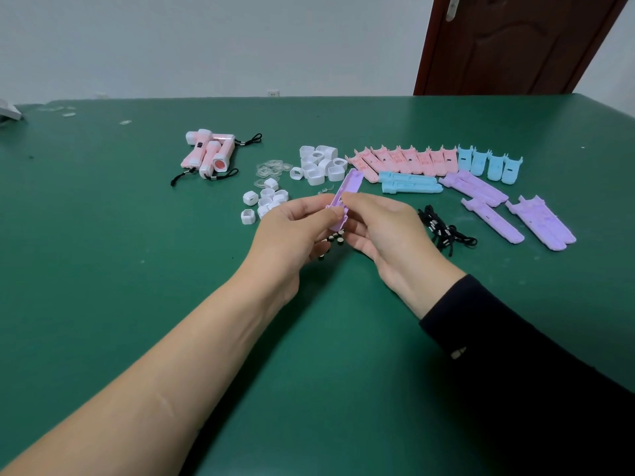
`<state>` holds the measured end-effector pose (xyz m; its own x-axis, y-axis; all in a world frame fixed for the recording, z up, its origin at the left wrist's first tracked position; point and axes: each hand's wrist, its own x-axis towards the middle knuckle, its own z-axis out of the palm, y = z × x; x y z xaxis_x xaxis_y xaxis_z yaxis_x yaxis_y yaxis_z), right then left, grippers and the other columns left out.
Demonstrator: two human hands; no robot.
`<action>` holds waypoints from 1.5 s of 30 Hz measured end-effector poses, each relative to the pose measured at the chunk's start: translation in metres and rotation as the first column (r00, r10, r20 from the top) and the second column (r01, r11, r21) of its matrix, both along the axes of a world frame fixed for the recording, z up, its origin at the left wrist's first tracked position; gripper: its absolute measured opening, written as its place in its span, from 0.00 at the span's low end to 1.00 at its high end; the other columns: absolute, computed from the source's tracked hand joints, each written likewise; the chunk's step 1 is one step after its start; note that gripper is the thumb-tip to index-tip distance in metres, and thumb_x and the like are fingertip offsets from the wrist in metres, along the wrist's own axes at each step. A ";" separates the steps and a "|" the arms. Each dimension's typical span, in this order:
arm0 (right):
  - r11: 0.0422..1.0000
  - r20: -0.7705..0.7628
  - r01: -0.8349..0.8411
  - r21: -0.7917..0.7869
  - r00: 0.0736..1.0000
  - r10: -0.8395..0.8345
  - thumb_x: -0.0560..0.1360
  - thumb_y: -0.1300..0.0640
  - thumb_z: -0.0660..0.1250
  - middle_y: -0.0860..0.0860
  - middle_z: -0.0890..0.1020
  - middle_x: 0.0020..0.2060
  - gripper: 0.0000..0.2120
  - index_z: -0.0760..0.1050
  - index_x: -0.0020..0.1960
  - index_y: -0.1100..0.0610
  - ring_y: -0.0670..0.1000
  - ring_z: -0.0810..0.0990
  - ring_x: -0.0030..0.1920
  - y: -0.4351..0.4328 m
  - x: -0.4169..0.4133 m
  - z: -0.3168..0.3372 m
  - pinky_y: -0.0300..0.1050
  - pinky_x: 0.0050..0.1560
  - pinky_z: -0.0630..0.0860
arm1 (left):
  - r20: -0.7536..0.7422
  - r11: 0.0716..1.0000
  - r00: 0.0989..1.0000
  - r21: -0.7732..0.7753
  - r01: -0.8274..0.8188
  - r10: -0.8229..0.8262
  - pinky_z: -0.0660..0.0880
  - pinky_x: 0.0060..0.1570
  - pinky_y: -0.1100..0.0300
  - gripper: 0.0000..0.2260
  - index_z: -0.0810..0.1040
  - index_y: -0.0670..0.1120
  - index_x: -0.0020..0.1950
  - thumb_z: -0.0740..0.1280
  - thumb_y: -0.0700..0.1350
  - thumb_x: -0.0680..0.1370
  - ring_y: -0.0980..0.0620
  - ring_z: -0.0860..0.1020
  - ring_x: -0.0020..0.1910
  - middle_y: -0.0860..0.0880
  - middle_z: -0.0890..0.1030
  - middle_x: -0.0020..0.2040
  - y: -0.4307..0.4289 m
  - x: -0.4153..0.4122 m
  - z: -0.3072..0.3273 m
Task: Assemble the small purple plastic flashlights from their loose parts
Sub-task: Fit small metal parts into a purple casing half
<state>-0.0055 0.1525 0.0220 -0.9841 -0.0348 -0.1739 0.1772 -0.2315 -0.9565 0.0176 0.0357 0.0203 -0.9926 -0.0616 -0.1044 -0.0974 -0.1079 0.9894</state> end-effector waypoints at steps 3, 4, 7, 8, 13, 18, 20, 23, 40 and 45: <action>0.999 -0.045 0.011 0.052 0.999 -0.008 0.75 0.60 0.66 0.47 0.83 0.33 0.07 0.82 0.42 0.54 0.46 0.78 0.34 -0.001 -0.001 -0.003 0.39 0.41 0.78 | 0.004 1.000 1.000 -0.001 -0.007 0.007 0.71 0.38 0.66 0.07 0.84 0.47 0.53 0.70 0.42 0.76 0.57 0.76 0.36 0.50 0.82 0.41 0.000 -0.001 -0.001; 0.998 -0.055 0.012 0.059 0.998 -0.009 0.75 0.60 0.66 0.47 0.83 0.33 0.06 0.82 0.44 0.55 0.46 0.78 0.33 -0.001 -0.001 -0.003 0.39 0.40 0.77 | 0.006 1.000 1.000 -0.001 -0.009 0.009 0.71 0.38 0.65 0.07 0.84 0.47 0.53 0.71 0.42 0.76 0.57 0.76 0.36 0.50 0.82 0.41 0.000 -0.001 -0.002; 0.997 -0.066 0.026 0.077 0.998 -0.021 0.75 0.60 0.66 0.46 0.84 0.36 0.07 0.82 0.49 0.55 0.45 0.78 0.33 -0.001 -0.002 -0.003 0.37 0.38 0.76 | 0.009 1.000 1.000 0.002 -0.013 0.013 0.71 0.38 0.65 0.06 0.84 0.47 0.52 0.71 0.42 0.76 0.58 0.77 0.34 0.51 0.82 0.40 0.000 -0.002 -0.003; 0.996 -0.069 0.028 0.080 0.997 -0.022 0.75 0.60 0.66 0.46 0.84 0.36 0.07 0.82 0.50 0.55 0.44 0.78 0.32 -0.001 -0.002 -0.003 0.37 0.38 0.76 | 0.008 1.000 1.000 0.004 -0.011 0.011 0.71 0.38 0.65 0.06 0.84 0.47 0.52 0.71 0.42 0.76 0.58 0.77 0.34 0.51 0.82 0.40 0.000 -0.002 -0.003; 0.998 -0.065 0.005 0.067 0.998 0.000 0.76 0.54 0.67 0.47 0.85 0.40 0.07 0.81 0.51 0.53 0.45 0.79 0.35 0.002 -0.004 -0.001 0.38 0.39 0.77 | 0.029 0.997 1.000 0.080 0.006 -0.009 0.72 0.33 0.68 0.07 0.83 0.46 0.54 0.70 0.41 0.76 0.58 0.78 0.35 0.50 0.83 0.41 -0.002 -0.004 0.000; 0.928 -0.265 0.211 0.307 0.955 -0.129 0.78 0.57 0.64 0.43 0.81 0.39 0.04 0.77 0.47 0.50 0.39 0.76 0.33 0.019 -0.019 0.000 0.31 0.35 0.74 | 0.062 0.965 0.994 0.243 -0.103 0.091 0.72 0.28 0.70 0.08 0.81 0.46 0.54 0.70 0.39 0.76 0.60 0.82 0.37 0.52 0.85 0.40 -0.020 -0.012 0.011; 0.733 -0.422 0.223 0.643 0.901 0.096 0.76 0.59 0.65 0.38 0.78 0.36 0.07 0.78 0.46 0.48 0.34 0.74 0.34 0.027 -0.021 -0.002 0.24 0.37 0.68 | 0.069 0.953 0.990 0.271 -0.137 0.123 0.72 0.27 0.70 0.07 0.81 0.46 0.53 0.70 0.39 0.76 0.59 0.83 0.38 0.52 0.85 0.40 -0.026 -0.014 0.013; 0.455 -0.323 0.116 0.883 0.853 0.411 0.74 0.56 0.69 0.40 0.80 0.35 0.06 0.79 0.43 0.45 0.37 0.74 0.40 0.028 -0.017 -0.007 0.32 0.40 0.70 | 0.074 0.950 0.987 0.272 -0.156 0.141 0.72 0.27 0.70 0.05 0.81 0.47 0.51 0.70 0.39 0.76 0.59 0.83 0.39 0.52 0.85 0.41 -0.030 -0.016 0.013; 0.872 -0.479 0.218 0.437 0.878 0.021 0.75 0.56 0.70 0.40 0.78 0.33 0.06 0.79 0.40 0.49 0.35 0.73 0.31 0.018 -0.012 0.001 0.25 0.35 0.67 | 0.098 0.987 0.995 0.159 -0.018 0.002 0.72 0.29 0.69 0.07 0.82 0.47 0.52 0.71 0.39 0.76 0.59 0.80 0.35 0.53 0.84 0.38 -0.013 -0.011 0.000; 0.877 -0.423 0.187 0.444 0.906 0.021 0.75 0.57 0.70 0.43 0.80 0.36 0.08 0.78 0.38 0.47 0.39 0.74 0.35 0.014 -0.010 -0.001 0.28 0.37 0.70 | 0.101 0.990 0.994 0.136 0.023 -0.037 0.73 0.30 0.69 0.08 0.82 0.47 0.55 0.70 0.40 0.76 0.60 0.78 0.31 0.51 0.82 0.40 -0.005 -0.008 -0.002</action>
